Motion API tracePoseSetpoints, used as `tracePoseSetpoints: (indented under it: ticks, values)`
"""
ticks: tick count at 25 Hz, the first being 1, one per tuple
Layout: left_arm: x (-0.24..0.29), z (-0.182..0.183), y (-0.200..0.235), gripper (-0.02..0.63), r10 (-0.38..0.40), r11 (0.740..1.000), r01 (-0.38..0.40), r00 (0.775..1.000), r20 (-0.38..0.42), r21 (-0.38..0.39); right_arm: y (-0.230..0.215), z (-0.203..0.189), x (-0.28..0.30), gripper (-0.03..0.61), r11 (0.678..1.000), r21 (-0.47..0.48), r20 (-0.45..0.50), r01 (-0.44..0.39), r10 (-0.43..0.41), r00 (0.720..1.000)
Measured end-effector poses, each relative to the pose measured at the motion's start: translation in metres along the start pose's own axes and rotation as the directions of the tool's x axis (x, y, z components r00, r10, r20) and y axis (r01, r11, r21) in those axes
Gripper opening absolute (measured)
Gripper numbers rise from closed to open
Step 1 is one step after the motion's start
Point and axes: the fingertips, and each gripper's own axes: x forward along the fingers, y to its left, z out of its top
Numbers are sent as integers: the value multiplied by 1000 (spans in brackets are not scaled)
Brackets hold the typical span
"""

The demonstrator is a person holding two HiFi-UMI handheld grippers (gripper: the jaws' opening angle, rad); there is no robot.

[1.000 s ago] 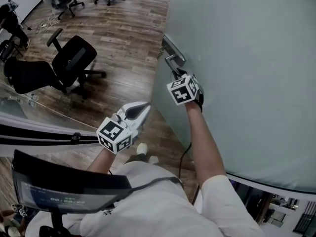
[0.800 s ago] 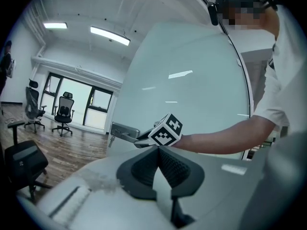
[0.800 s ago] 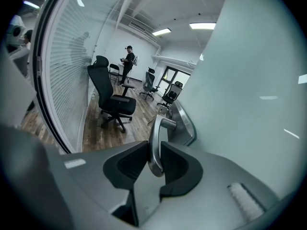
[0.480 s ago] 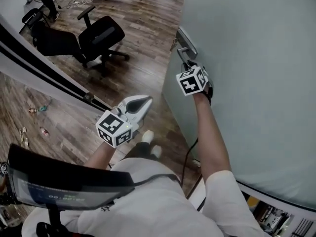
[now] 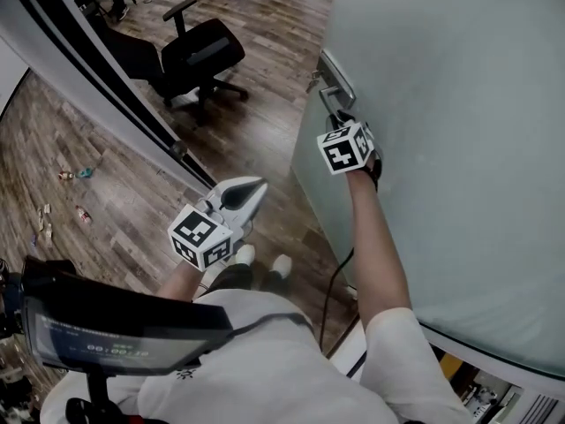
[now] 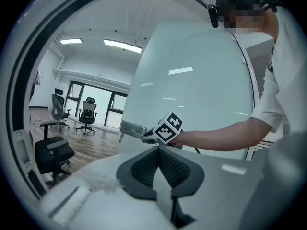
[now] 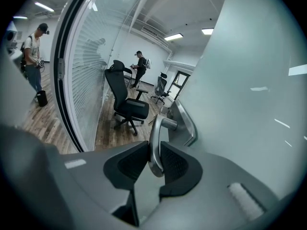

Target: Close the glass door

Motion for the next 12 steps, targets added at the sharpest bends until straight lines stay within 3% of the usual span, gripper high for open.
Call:
tracePoseSetpoints:
  ticks: [12]
  values:
    - [-80,-16,29,6,-85,996,85,996,-1,22,71,14,-18,103,999,43,-7,14,-14,1000]
